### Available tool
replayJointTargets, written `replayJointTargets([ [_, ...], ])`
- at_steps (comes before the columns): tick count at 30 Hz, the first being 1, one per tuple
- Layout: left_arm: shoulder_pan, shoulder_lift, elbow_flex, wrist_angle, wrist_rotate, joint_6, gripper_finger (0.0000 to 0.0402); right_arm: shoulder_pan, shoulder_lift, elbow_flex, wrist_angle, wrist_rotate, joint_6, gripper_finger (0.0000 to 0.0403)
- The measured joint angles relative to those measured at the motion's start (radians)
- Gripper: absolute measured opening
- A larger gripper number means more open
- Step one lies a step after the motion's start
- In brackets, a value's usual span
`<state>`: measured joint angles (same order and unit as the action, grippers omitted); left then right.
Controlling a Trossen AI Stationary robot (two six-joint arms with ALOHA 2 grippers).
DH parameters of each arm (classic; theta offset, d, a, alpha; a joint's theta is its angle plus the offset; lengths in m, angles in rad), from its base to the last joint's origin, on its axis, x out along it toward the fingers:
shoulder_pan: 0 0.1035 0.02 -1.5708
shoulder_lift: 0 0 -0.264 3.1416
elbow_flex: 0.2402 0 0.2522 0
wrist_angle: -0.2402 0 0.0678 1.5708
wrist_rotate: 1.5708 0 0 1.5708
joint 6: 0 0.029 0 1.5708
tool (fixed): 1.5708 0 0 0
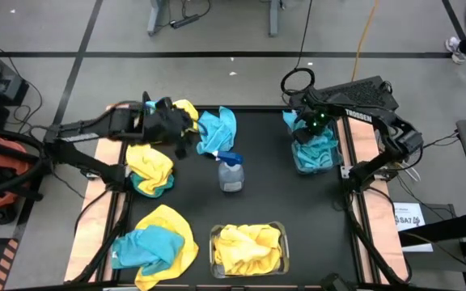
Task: Sort microfiber towel by color & place in baskets
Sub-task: Put the blue towel into the top transparent bin
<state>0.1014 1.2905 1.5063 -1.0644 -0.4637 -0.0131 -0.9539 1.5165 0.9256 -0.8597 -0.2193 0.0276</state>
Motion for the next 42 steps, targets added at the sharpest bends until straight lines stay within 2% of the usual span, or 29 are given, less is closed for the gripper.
replayJointTargets([
  [8,0.286,0.009,0.000,0.021,0.380,0.186,0.0305,0.016,-0.156,0.001,-0.031,-0.001,0.041,0.0201],
  [14,0.421,0.055,-0.050,0.053,0.545,0.290,0.0305,0.015,-0.299,0.001,-0.045,-0.060,0.090,0.0221],
  [22,0.483,0.161,-0.146,0.147,0.659,0.361,0.0305,0.019,-0.493,0.003,-0.036,-0.180,0.145,0.0222],
  [27,0.497,0.253,-0.186,0.234,0.727,0.382,0.0305,0.044,-0.614,0.003,-0.032,-0.211,0.183,0.0222],
  [35,0.508,0.412,-0.190,0.344,0.729,0.420,0.0305,0.087,-0.765,0.005,-0.027,-0.226,0.273,0.0222],
  [42,0.508,0.539,-0.190,0.419,0.742,0.413,0.0306,0.133,-0.839,0.005,-0.027,-0.230,0.339,0.0222],
])
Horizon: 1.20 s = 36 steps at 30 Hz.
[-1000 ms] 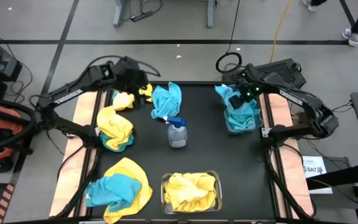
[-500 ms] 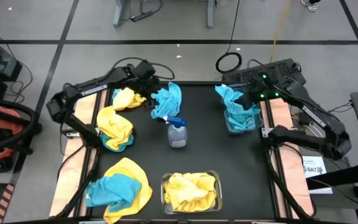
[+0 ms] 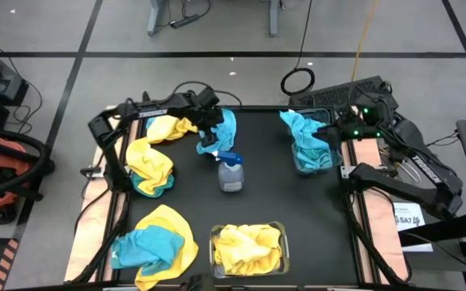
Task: Sort microfiber towel by color & place in baskets
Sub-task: Put the blue towel into the top transparent bin
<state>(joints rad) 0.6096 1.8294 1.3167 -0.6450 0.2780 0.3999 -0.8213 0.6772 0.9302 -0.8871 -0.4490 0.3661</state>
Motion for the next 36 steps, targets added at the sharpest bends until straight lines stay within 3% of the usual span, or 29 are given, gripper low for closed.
replayJointTargets([
  [5,0.000,0.088,0.000,0.021,-0.008,-0.010,0.0306,0.033,-0.029,0.000,0.000,-0.003,0.016,0.0222],
  [10,0.000,0.164,0.000,0.027,-0.106,-0.052,0.0304,0.061,-0.036,0.000,0.000,-0.003,0.026,0.0222],
  [13,-0.001,0.177,0.004,0.031,-0.117,-0.054,0.0277,0.078,-0.037,0.000,0.008,-0.003,0.039,0.0222],
  [16,-0.001,0.178,0.003,0.052,-0.118,-0.054,0.0213,0.094,-0.037,0.000,0.025,-0.003,0.042,0.0222],
  [21,-0.001,0.182,0.019,0.040,-0.086,-0.049,0.0053,0.111,-0.037,0.000,0.058,-0.003,0.042,0.0222],
  [23,-0.001,0.183,0.031,0.024,-0.070,-0.045,0.0020,0.117,-0.037,0.000,0.064,-0.002,0.042,0.0222],
  [36,0.025,0.000,0.160,-0.056,-0.103,-0.053,0.0018,0.144,-0.026,0.000,0.180,0.003,0.002,0.0222],
])
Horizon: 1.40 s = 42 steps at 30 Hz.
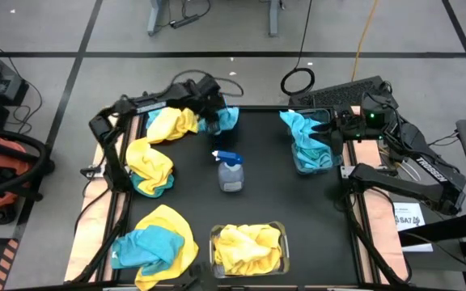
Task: Sort microfiber towel by color & place in baskets
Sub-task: Put the blue towel into the top transparent bin
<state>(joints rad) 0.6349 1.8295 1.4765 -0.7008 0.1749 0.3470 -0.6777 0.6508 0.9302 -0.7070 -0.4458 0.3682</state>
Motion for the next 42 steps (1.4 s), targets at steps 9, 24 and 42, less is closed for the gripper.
replayJointTargets([
  [9,-0.017,-0.103,0.180,-0.055,0.001,-0.001,0.0016,0.000,0.057,0.000,0.180,0.001,-0.067,0.0249],
  [24,-0.176,-0.103,0.410,-0.060,0.053,-0.001,0.0015,0.010,0.212,0.000,0.603,0.000,-0.123,0.0322],
  [42,-0.294,-0.102,0.414,0.101,0.174,-0.079,0.0015,0.233,0.387,0.000,0.865,0.126,-0.582,0.0322],
])
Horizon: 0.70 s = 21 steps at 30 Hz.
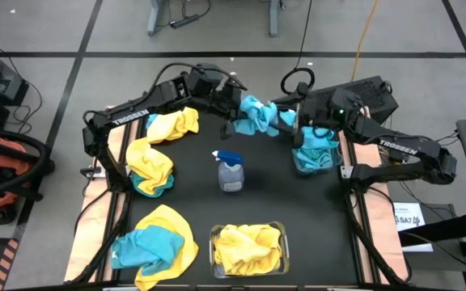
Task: Sort microfiber towel by color & place in baskets
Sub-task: Put the blue towel into the top transparent bin
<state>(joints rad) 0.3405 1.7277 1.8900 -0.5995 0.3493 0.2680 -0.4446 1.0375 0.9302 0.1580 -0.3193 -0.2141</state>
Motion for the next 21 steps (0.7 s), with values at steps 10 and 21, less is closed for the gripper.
replayJointTargets([
  [10,0.014,0.026,0.000,0.011,0.169,-0.153,0.0015,0.125,0.030,0.000,0.056,0.261,-0.347,0.0322],
  [21,0.020,0.039,0.000,0.110,0.265,-0.312,0.0015,0.230,0.079,0.000,0.042,0.275,-0.435,0.0322],
])
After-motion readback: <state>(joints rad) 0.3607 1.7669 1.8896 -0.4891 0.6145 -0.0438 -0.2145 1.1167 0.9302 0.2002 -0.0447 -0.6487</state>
